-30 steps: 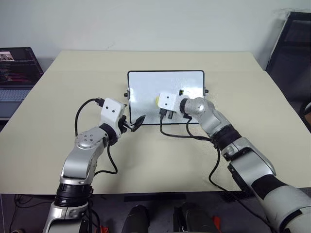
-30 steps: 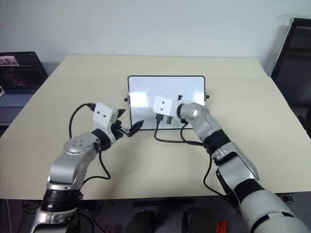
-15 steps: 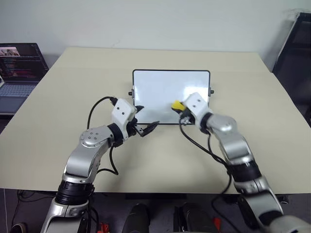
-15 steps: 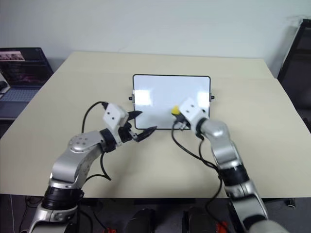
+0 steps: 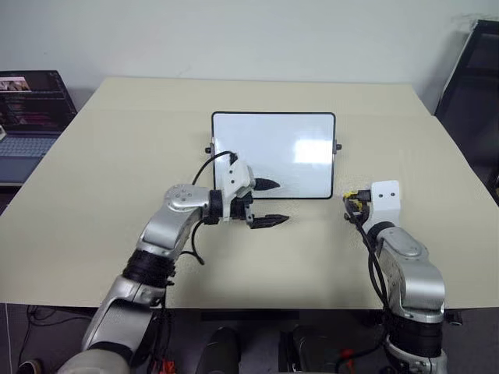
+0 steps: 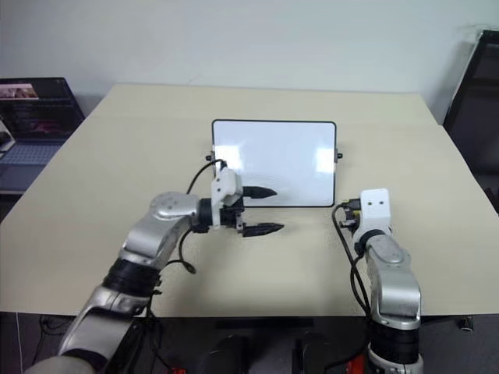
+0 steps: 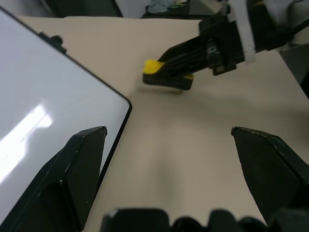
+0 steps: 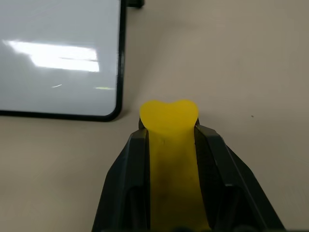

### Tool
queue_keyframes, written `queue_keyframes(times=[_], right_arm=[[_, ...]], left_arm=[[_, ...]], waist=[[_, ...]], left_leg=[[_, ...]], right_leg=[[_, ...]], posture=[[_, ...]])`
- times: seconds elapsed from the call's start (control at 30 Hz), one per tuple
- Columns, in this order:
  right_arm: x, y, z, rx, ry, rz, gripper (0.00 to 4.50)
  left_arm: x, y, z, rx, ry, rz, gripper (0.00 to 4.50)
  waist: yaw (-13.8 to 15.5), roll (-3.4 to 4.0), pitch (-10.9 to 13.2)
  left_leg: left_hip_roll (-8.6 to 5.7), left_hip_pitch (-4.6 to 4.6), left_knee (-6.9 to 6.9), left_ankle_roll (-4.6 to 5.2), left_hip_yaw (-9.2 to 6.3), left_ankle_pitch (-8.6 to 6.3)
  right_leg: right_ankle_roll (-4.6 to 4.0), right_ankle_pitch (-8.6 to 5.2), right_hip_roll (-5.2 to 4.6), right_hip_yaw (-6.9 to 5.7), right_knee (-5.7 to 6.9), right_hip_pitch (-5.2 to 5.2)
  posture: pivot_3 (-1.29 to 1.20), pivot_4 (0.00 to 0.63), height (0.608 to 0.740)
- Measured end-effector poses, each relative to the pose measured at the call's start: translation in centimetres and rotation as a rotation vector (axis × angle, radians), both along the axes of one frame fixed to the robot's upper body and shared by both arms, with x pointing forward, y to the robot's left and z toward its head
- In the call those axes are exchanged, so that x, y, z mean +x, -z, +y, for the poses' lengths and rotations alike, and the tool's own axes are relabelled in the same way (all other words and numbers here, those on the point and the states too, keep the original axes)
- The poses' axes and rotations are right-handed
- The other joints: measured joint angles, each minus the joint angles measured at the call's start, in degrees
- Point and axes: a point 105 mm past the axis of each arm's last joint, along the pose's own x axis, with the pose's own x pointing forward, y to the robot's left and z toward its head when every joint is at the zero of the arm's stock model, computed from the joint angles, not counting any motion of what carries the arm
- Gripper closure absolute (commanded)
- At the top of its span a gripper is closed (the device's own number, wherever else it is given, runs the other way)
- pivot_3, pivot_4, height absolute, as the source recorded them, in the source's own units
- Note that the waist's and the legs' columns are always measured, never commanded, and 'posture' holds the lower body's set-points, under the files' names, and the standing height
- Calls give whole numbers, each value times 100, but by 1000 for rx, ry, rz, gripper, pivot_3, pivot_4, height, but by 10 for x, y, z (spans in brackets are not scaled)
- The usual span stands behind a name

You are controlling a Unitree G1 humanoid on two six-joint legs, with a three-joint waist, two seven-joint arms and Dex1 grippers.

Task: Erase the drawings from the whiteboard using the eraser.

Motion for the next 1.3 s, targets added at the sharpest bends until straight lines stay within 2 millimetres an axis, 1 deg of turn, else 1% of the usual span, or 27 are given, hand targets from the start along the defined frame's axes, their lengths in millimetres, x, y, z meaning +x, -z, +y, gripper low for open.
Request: queue_keyframes(times=[0.1,0.17,0.23,0.3,0.5,0.57,0.63,0.83,0.87,0.97,1.03,1.1,1.13,1.17,1.2,1.23,1.27,1.3], right_arm=[[11,-6,-7,-4,35,-17,3540],[14,-4,-15,4,64,-11,3540],[15,2,-20,2,81,11,3540],[15,6,-21,15,87,24,3540],[15,10,-25,55,109,36,3540],[14,10,-27,59,114,36,2822],[15,10,-29,57,113,36,2293],[15,8,-29,62,105,23,153],[16,8,-28,66,102,21,36],[17,5,-26,73,90,2,36],[18,-2,-21,68,59,-38,36],[18,-17,-9,57,-20,-106,36],[13,-27,1,31,-86,-152,36],[3,-38,15,0,-174,-207,36],[-4,-41,24,-11,-228,-229,36],[-10,-41,29,-13,-262,-237,36],[-18,-35,34,-17,-297,-233,36],[-23,-30,37,-30,-315,-230,36]], left_arm=[[0,2,-14,44,87,-31,0],[0,9,-18,78,125,-34,0],[1,13,-24,82,141,-31,0],[1,13,-29,81,156,-36,0],[3,5,-40,80,187,-64,0],[3,5,-42,79,190,-71,0],[3,5,-43,80,194,-74,0],[3,6,-43,86,191,-77,0],[3,6,-44,84,188,-77,0],[5,5,-42,75,164,-72,0],[7,6,-39,61,119,-66,0],[12,8,-33,42,49,-50,0],[14,8,-24,18,-17,-45,0],[15,9,-7,-21,-117,-32,0],[16,12,7,-47,-201,-9,0],[16,15,18,-78,-272,11,0],[14,17,28,-122,-364,36,0],[13,17,35,-161,-437,41,0]], waist=[[-9,0,0],[-7,1,0],[0,1,0],[-12,1,0],[2,1,0],[-3,1,0],[-4,1,0],[-4,1,0],[-3,1,0],[-4,1,0],[-9,2,0],[-25,3,0],[-53,6,-1],[-103,9,-4],[-129,9,-4],[-129,9,-4],[-111,8,-4],[-99,8,-4]], left_leg=[[-5,0,-3,1,3,-1],[-4,-3,-6,3,1,-2],[-1,-17,-5,6,-5,-4],[1,-32,-3,7,-4,-5],[2,-35,-3,9,-7,-6],[2,-34,-3,9,-6,-6],[2,-34,-3,9,-7,-6],[2,-34,-2,9,-7,-6],[2,-34,-2,9,-7,-6],[3,-34,-2,9,-8,-6],[5,-34,-2,9,-7,-6],[5,-34,-2,9,-7,-6],[7,-32,-4,11,-7,-7],[17,-32,-5,16,-12,-11],[22,-35,-5,16,-19,-11],[23,-34,-5,15,-24,-11],[20,-37,-3,15,-28,-11],[16,-37,0,15,-29,-11]], right_leg=[[-5,3,6,4,-1,-1],[-26,13,8,6,-3,-2],[-28,13,8,1,-13,-7],[-28,14,8,3,-15,-18],[-27,14,7,0,-20,-17],[-27,14,7,0,-20,-17],[-27,14,8,-1,-20,-17],[-27,14,8,-1,-20,-17],[-27,14,8,-1,-20,-17],[-27,14,8,-1,-20,-17],[-27,14,8,1,-19,-17],[-27,14,8,0,-18,-17],[-27,14,8,3,-20,-18],[-27,13,7,3,-24,-16],[-27,13,2,1,-27,-16],[-28,13,-1,-2,-27,-16],[-28,13,-8,-12,-30,-14],[-27,13,-17,-13,-29,-11]], posture=[[0,150,740],[0,150,740],[0,150,740],[0,150,740],[0,150,740],[0,150,740],[0,150,740],[0,150,740],[0,150,740],[0,150,740],[0,150,740],[0,150,740],[0,150,740],[0,150,740],[0,150,740],[0,150,740],[0,150,740],[0,150,740]])
